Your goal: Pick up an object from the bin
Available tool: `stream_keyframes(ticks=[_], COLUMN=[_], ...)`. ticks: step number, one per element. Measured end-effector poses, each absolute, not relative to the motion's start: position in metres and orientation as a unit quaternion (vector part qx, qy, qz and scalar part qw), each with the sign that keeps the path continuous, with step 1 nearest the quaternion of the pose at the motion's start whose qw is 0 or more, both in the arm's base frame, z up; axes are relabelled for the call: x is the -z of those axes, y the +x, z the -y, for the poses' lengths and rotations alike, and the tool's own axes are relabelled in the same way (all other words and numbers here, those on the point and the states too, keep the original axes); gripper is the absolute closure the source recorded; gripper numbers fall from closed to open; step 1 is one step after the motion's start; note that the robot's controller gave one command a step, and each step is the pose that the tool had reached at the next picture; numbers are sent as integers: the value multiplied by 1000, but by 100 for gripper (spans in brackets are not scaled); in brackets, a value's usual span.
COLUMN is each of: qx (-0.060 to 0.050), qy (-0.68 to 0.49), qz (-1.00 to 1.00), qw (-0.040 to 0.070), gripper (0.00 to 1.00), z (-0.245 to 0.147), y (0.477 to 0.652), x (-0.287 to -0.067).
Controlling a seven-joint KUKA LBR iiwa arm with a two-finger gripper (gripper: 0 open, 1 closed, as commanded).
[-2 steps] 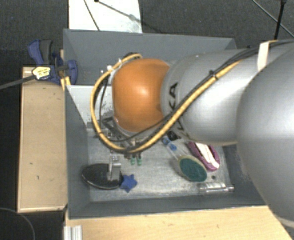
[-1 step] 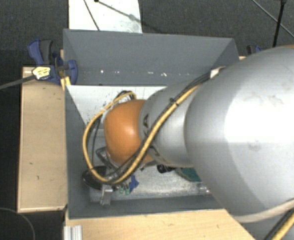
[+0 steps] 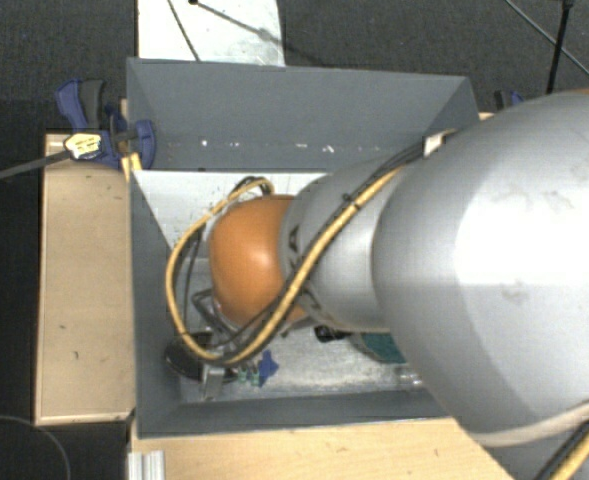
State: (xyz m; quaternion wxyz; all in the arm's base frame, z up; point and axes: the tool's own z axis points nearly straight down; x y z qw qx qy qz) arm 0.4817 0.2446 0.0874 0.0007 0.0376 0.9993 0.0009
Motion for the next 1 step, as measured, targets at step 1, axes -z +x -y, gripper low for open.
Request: stream_keyframes(ticks=[1], qx=[-3], qy=[31], qz=[-999], qw=[5], gripper=[100], z=[-250], y=[516], x=[-195])
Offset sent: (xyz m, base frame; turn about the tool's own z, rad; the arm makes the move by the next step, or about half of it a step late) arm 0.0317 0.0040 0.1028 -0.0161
